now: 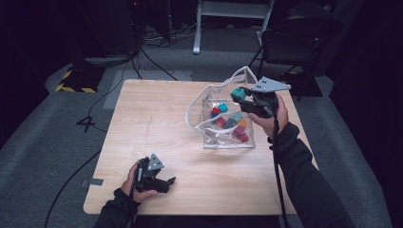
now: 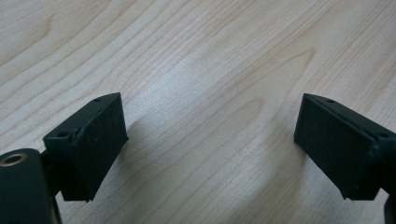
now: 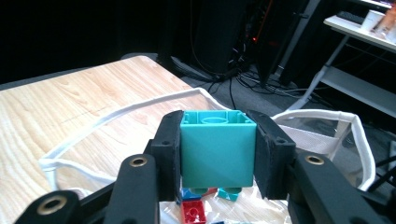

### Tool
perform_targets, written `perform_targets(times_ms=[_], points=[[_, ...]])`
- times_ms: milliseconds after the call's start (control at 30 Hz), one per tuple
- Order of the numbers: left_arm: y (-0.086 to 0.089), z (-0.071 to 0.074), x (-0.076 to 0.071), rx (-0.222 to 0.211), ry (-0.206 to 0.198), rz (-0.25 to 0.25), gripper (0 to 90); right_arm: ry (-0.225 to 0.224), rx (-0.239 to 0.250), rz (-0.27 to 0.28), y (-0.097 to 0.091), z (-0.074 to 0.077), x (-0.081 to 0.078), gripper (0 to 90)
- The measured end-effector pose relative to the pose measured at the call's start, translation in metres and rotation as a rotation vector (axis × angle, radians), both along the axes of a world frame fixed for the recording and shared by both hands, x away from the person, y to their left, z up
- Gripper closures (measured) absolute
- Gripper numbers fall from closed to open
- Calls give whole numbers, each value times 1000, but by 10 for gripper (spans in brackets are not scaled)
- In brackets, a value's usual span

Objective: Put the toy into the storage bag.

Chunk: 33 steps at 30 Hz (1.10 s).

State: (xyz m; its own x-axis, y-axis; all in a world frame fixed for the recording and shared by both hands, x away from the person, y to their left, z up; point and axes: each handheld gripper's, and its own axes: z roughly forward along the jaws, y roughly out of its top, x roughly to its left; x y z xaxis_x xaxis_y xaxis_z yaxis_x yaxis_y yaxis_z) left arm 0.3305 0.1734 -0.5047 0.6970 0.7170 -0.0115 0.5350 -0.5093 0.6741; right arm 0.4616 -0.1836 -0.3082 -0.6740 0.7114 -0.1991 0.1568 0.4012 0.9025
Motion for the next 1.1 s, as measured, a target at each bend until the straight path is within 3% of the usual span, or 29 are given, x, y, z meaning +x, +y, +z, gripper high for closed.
perform_targets(times_ms=[300,700,1100], points=[[0,0,0,-2,0,2,96,26,-23,-8,4,-6,7,591],[0,0,0,-3,0,3,96,29,-34,-16,7,-10,8,583],[0,0,0,-2,0,2,95,30,-21,-13,2,-12,6,478]])
